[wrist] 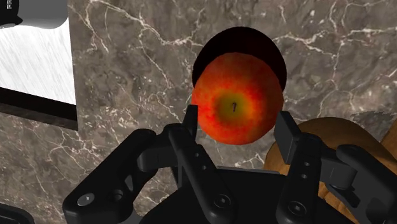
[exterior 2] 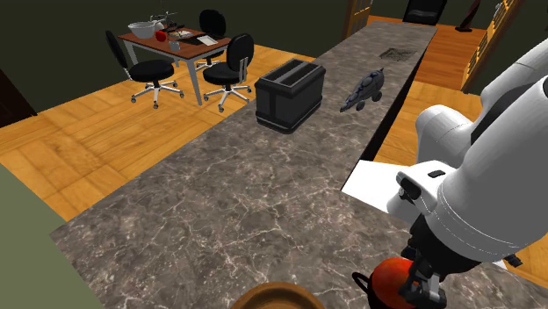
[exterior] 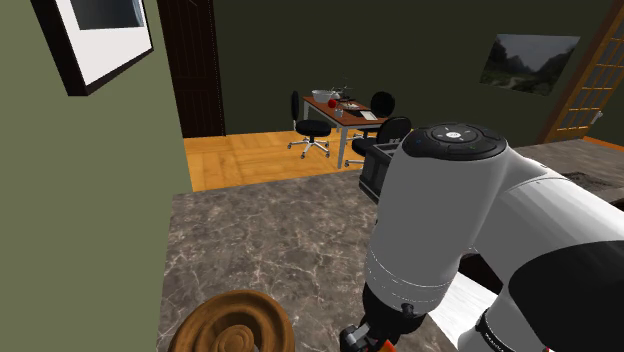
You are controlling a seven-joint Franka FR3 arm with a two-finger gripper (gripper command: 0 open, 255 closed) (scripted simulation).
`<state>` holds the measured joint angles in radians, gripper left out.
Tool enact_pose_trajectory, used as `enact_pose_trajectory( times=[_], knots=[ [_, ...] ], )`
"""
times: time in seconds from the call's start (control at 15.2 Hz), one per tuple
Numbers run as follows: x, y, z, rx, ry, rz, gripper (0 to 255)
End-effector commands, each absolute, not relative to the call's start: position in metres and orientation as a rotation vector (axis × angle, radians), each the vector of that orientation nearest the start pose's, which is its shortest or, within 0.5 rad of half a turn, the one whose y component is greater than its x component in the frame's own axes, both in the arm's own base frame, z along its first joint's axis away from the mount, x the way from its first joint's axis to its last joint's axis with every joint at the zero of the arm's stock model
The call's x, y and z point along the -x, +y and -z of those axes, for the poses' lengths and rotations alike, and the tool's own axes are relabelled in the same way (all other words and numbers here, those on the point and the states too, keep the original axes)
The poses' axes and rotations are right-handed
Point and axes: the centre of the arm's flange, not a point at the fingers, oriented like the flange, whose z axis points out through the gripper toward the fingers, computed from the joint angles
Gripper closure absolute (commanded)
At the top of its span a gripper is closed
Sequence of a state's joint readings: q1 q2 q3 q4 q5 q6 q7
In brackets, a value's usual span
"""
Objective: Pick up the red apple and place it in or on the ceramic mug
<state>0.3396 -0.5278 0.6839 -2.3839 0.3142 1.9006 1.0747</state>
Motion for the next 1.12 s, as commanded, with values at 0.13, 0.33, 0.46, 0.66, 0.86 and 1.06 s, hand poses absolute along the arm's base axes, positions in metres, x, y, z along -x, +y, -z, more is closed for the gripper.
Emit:
enact_pose_trajectory(
  times=[0.13,0.33,0.46,0.66,0.86,1.06],
  knots=[
    [-0.185,0.377,-0.462,3.168,0.381,0.006,0],
    [-0.185,0.377,-0.462,3.168,0.381,0.006,0],
    [-0.185,0.377,-0.462,3.168,0.381,0.006,0],
    [-0.185,0.379,-0.502,3.168,0.381,0.006,0],
    [-0.185,0.379,-0.512,3.168,0.381,0.006,0],
    [-0.185,0.379,-0.512,3.168,0.381,0.006,0]
  ],
)
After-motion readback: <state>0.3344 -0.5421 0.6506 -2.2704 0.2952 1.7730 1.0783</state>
